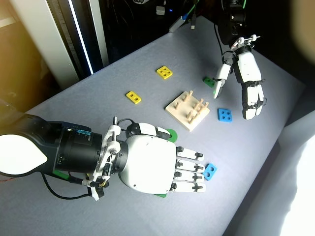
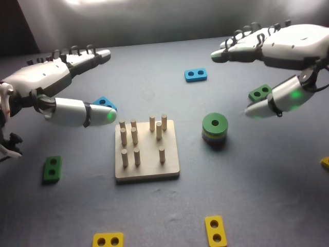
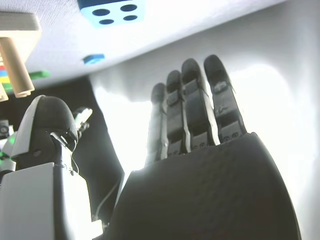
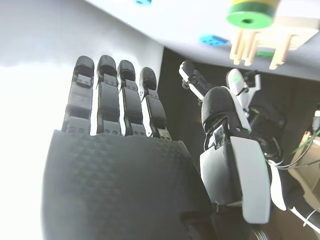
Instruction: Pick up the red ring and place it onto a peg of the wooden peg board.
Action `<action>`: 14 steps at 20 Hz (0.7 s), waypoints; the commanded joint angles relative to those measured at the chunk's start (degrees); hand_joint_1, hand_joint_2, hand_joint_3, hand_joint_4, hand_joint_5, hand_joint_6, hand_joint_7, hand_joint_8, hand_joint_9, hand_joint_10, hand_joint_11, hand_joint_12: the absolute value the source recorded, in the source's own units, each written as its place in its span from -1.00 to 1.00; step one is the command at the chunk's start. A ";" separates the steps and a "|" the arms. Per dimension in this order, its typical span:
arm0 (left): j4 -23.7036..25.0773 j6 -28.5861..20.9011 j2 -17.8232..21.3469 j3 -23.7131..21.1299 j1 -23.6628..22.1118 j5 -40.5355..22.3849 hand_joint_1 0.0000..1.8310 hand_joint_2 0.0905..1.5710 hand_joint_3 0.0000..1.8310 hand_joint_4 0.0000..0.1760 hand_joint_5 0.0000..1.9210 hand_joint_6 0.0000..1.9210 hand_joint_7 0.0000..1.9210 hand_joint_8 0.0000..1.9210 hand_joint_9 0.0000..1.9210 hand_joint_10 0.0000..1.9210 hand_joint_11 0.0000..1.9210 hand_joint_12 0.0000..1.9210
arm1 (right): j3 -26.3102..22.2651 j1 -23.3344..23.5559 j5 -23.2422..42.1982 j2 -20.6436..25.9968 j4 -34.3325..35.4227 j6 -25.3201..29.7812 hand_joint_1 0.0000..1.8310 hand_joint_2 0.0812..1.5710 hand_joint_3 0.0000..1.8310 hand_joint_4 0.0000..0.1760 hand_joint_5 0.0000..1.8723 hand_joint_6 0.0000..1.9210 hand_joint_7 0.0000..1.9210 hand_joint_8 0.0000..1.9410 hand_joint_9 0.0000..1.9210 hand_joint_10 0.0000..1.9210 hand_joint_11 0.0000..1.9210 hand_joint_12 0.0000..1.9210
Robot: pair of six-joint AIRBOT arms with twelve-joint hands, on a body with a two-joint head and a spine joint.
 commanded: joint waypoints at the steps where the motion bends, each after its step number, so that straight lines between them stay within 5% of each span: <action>1: -0.23 -0.16 0.06 0.38 -0.73 -6.21 -0.56 0.13 -0.99 0.99 -1.00 -1.00 -1.00 -1.00 -1.00 -1.00 -1.00 -1.00 | 0.09 0.41 4.39 -0.29 1.13 0.95 -0.19 0.11 -0.96 -0.56 -0.90 -0.99 -0.98 -1.00 -1.00 -1.00 -1.00 -1.00; 2: -0.11 -0.16 0.04 0.38 -0.82 -6.21 -0.57 0.14 -0.99 0.98 -1.00 -1.00 -1.00 -1.00 -1.00 -1.00 -1.00 -1.00 | 0.09 0.22 4.35 -0.34 0.85 1.14 -0.19 0.11 -0.96 -0.79 -0.90 -0.99 -0.98 -1.00 -1.00 -1.00 -1.00 -1.00; 7: 0.06 -0.16 -0.19 0.52 -1.07 -6.10 -0.61 0.14 -0.99 0.94 -1.00 -1.00 -1.00 -1.00 -1.00 -1.00 -1.00 -1.00 | 0.10 0.09 4.17 -0.45 0.15 1.62 -0.19 0.15 -0.97 -0.99 -0.89 -0.99 -0.95 -0.99 -1.00 -1.00 -1.00 -1.00; 8: 0.07 -0.16 -0.21 0.57 -1.11 -6.07 -0.62 0.15 -0.99 0.83 -1.00 -1.00 -1.00 -1.00 -1.00 -1.00 -1.00 -1.00 | 0.10 0.15 4.18 -0.48 -0.46 2.17 -0.20 0.16 -0.97 -0.74 -0.87 -0.98 -0.95 -0.99 -1.00 -1.00 -1.00 -1.00; 11: 0.07 -0.16 -0.22 0.80 -1.30 -6.04 -0.63 0.18 -0.99 0.93 -1.00 -1.00 -1.00 -1.00 -1.00 -1.00 -1.00 -1.00 | 0.10 0.34 4.20 -1.05 -3.59 4.67 -0.19 0.15 -0.99 -0.58 -0.82 -0.98 -0.90 -0.99 -0.97 -0.99 -1.00 -1.00; 12: 0.07 -0.16 -0.21 0.84 -1.33 -6.00 -0.61 0.20 -0.98 0.77 -1.00 -1.00 -1.00 -1.00 -1.00 -1.00 -1.00 -1.00 | 0.10 0.34 4.21 -1.24 -4.25 5.07 -0.17 0.16 -0.99 -0.63 -0.77 -0.97 -0.86 -0.98 -0.92 -0.97 -0.94 -0.97; 14: 0.07 -0.16 -0.21 0.92 -1.43 -5.96 -0.62 0.20 -0.98 0.76 -1.00 -1.00 -1.00 -1.00 -1.00 -1.00 -1.00 -1.00 | 0.10 0.33 4.23 -1.85 -5.50 5.86 -0.15 0.15 -1.00 -0.41 -0.71 -0.98 -0.79 -0.99 -0.84 -0.99 -1.00 -0.45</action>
